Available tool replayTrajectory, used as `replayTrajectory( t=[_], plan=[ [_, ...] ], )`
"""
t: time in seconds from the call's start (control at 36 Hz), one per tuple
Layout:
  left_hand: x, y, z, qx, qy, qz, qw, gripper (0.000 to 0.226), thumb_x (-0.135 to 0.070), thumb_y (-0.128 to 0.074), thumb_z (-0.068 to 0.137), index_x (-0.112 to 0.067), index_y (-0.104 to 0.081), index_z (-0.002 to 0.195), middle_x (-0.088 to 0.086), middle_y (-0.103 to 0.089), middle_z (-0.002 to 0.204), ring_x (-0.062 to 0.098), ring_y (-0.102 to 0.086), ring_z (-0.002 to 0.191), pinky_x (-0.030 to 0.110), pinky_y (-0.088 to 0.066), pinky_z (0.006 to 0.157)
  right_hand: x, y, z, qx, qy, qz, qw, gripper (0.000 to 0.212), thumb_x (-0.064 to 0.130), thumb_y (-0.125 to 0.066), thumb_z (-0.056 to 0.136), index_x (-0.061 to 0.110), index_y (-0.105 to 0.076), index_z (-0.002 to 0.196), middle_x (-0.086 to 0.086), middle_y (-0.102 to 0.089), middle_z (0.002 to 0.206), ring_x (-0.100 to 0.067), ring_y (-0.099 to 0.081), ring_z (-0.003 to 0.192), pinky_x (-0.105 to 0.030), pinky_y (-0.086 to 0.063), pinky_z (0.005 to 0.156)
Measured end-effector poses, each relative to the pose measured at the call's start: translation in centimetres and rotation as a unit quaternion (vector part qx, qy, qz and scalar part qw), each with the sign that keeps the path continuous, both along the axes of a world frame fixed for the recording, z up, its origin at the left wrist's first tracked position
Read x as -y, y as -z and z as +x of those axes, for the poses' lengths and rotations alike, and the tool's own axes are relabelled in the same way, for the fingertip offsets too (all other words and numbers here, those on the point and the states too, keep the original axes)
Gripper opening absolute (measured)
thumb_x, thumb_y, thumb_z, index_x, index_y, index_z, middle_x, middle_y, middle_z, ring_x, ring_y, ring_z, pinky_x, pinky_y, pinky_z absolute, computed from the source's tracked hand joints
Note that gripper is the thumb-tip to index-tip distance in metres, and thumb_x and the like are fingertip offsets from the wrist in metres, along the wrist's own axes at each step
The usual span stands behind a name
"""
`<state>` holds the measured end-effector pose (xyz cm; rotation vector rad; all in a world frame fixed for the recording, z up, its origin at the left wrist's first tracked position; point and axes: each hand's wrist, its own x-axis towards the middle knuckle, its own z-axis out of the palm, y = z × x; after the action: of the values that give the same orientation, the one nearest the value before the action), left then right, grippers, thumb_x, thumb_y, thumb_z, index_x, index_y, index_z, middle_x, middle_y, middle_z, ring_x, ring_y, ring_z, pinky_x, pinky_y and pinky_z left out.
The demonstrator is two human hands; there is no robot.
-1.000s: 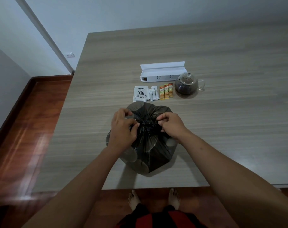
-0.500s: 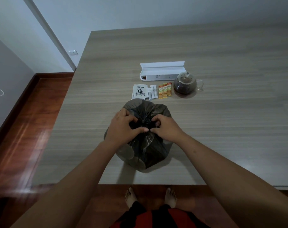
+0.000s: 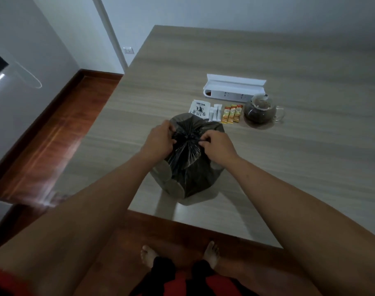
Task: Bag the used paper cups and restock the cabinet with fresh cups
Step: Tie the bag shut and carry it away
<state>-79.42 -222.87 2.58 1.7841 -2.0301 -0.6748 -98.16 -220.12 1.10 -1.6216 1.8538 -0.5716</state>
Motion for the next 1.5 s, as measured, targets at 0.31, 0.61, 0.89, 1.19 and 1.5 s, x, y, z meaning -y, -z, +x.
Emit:
replayTrajectory(
  t=[0.31,0.61,0.89,1.19,1.5],
  plan=[
    [-2.6,-1.8,4.3,0.146,-0.022,0.055,0.988,0.016,-0.011,-0.059,0.091,0.001,-0.069,0.087,0.024,-0.069,0.093,0.039,-0.065,0.090,0.032,-0.039,0.067,-1.1,-2.7,4.8,-0.030,-0.068,-0.032,0.997,0.009,0.019,-0.063,0.092,0.013,-0.070,0.094,-0.006,-0.069,0.098,-0.024,-0.061,0.094,-0.036,-0.050,0.083],
    [-9.7,-3.0,17.7,-0.063,-0.159,0.098,0.980,0.029,-0.023,-0.051,0.100,0.001,-0.068,0.099,0.021,-0.067,0.100,0.034,-0.061,0.095,0.037,-0.048,0.080,-4.5,-5.5,16.9,-0.031,-0.148,-0.046,0.987,0.007,0.020,-0.063,0.093,0.015,-0.067,0.091,-0.004,-0.065,0.092,-0.017,-0.054,0.083,-0.026,-0.037,0.074],
    [-21.2,-4.3,36.0,-0.149,-0.283,0.058,0.946,0.028,-0.029,-0.052,0.100,-0.006,-0.055,0.083,0.014,-0.053,0.076,0.023,-0.048,0.069,0.031,-0.033,0.062,-10.6,-7.6,35.9,-0.020,-0.269,-0.052,0.961,0.015,0.020,-0.063,0.094,0.007,-0.070,0.097,-0.003,-0.062,0.090,-0.017,-0.055,0.087,-0.025,-0.036,0.074],
    [-32.8,-4.6,52.1,-0.182,-0.437,0.018,0.881,0.018,-0.022,-0.055,0.099,-0.010,-0.061,0.087,0.003,-0.060,0.079,0.015,-0.057,0.073,0.024,-0.041,0.062,-16.9,-9.0,55.3,-0.030,-0.438,-0.049,0.897,0.017,0.022,-0.060,0.096,0.013,-0.058,0.082,0.007,-0.051,0.069,-0.007,-0.047,0.064,-0.008,-0.034,0.052],
    [-46.3,-4.7,66.8,-0.192,-0.541,0.126,0.809,0.018,-0.022,-0.068,0.088,-0.006,-0.075,0.084,0.009,-0.069,0.093,0.021,-0.061,0.086,0.030,-0.049,0.082,-24.4,-4.8,77.0,0.006,-0.637,-0.011,0.771,0.011,0.017,-0.069,0.088,0.007,-0.072,0.093,-0.004,-0.068,0.091,-0.011,-0.058,0.082,-0.012,-0.036,0.060]
  ],
)
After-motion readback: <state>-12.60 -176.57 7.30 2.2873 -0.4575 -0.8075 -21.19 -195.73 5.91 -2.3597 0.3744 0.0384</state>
